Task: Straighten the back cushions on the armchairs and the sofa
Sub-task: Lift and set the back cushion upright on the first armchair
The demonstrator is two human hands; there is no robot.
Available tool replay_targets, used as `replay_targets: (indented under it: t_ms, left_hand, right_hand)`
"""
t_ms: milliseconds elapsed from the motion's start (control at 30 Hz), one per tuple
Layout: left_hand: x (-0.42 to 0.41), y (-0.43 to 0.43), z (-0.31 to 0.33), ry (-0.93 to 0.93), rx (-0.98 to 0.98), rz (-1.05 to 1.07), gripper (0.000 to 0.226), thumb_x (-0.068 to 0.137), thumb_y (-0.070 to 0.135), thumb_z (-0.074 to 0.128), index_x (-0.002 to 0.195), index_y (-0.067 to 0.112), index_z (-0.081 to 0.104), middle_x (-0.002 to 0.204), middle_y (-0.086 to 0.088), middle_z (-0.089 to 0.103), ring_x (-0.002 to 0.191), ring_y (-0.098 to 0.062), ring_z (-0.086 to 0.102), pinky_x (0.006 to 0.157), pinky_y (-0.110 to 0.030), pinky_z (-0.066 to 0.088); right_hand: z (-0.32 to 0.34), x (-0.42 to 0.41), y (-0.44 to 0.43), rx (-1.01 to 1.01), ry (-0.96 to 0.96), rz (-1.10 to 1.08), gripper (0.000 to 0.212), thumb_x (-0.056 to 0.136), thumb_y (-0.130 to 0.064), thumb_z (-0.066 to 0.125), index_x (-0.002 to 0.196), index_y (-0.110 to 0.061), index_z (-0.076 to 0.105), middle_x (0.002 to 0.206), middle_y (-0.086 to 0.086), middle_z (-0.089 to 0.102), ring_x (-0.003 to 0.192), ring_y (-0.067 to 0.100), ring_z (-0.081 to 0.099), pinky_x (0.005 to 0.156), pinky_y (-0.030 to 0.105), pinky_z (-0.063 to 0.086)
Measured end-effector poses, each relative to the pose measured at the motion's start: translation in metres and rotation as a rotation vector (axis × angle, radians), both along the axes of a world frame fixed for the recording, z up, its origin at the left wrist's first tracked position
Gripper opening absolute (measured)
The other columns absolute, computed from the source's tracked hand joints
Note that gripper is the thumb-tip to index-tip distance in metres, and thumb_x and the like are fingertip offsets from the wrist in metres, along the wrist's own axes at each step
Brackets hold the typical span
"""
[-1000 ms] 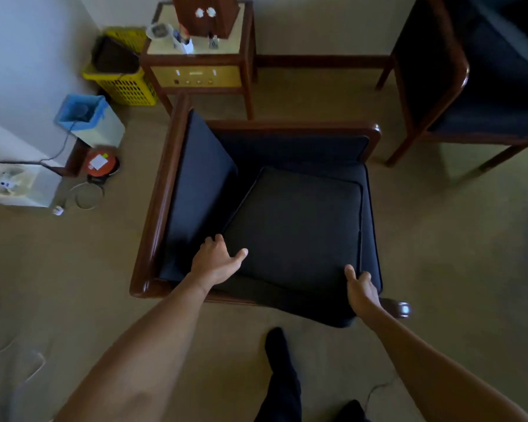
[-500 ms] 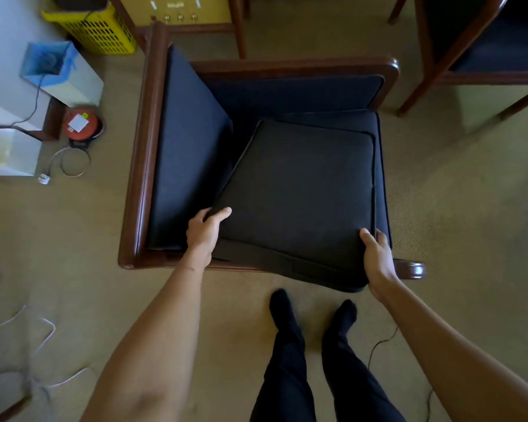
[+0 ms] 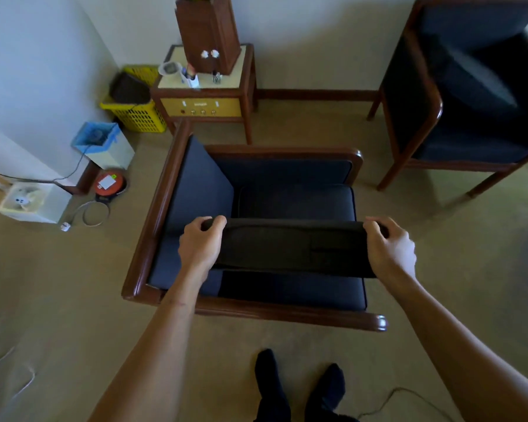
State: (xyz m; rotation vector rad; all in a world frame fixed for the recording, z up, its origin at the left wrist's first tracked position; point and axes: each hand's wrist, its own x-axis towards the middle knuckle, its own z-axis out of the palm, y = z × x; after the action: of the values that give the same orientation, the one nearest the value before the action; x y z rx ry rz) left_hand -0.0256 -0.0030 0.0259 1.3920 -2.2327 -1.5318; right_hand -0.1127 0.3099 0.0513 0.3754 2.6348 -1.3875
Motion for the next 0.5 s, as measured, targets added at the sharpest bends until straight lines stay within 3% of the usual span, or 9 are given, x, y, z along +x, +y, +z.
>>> replay_targets:
  t_ms: [100,200,267,333,400,500]
  left_hand:
    - [-0.014,0.016,0.032,-0.034,-0.078,-0.094,0.042,0.102,0.064,0.05,0.119,0.026,0.062,0.101,0.004,0.059,0.093,-0.021,0.059,0.086,-0.04,0.046]
    - [-0.018,0.026,0.045,-0.081,-0.114,-0.221,0.05,0.099,0.067,0.055,0.126,0.024,0.054,0.11,0.001,0.06,0.094,-0.019,0.059,0.085,-0.041,0.046]
    - [-0.015,0.022,0.041,-0.008,-0.014,-0.27,0.063,0.093,0.062,0.07,0.14,0.029,0.048,0.121,0.003,0.061,0.104,-0.019,0.062,0.088,-0.041,0.052]
    - [-0.01,0.01,0.032,0.065,0.12,-0.302,0.093,0.083,0.05,0.087,0.157,0.035,0.032,0.133,0.005,0.059,0.116,-0.019,0.061,0.096,-0.037,0.051]
    - [-0.008,-0.006,0.019,0.069,0.156,-0.349,0.124,0.073,0.036,0.098,0.165,0.036,0.016,0.143,0.005,0.05,0.129,-0.021,0.053,0.108,-0.038,0.046]
    - [-0.007,-0.026,-0.003,0.127,0.153,-0.382,0.125,0.063,0.012,0.101,0.159,0.037,0.024,0.139,0.012,0.056,0.13,-0.014,0.057,0.098,-0.025,0.049]
  right_hand:
    - [0.021,-0.026,0.002,0.145,0.13,0.097,0.03,0.098,-0.054,0.045,0.113,-0.035,0.065,0.1,0.0,0.065,0.093,0.027,0.063,0.085,0.042,0.052]
    - [0.026,-0.052,-0.008,0.359,0.033,0.227,0.051,0.099,-0.065,0.034,0.138,-0.035,0.046,0.14,0.015,0.048,0.122,0.044,0.051,0.097,0.054,0.046]
    - [0.021,-0.062,-0.019,0.547,-0.009,0.332,0.068,0.098,-0.073,0.02,0.154,-0.036,0.027,0.163,0.02,0.022,0.145,0.05,0.026,0.111,0.069,0.026]
    - [0.016,-0.065,-0.035,0.726,0.08,0.497,0.079,0.097,-0.077,0.006,0.162,-0.033,0.01,0.171,0.02,0.001,0.156,0.045,-0.002,0.116,0.074,-0.007]
    - [0.013,-0.066,-0.056,0.787,0.201,0.675,0.082,0.097,-0.075,0.0,0.164,-0.028,0.01,0.173,0.015,0.003,0.158,0.04,-0.01,0.114,0.071,-0.018]
    - [0.013,-0.063,-0.099,0.805,0.37,0.895,0.087,0.098,-0.075,0.001,0.162,-0.019,0.023,0.167,0.009,0.03,0.157,0.034,0.014,0.124,0.064,-0.003]
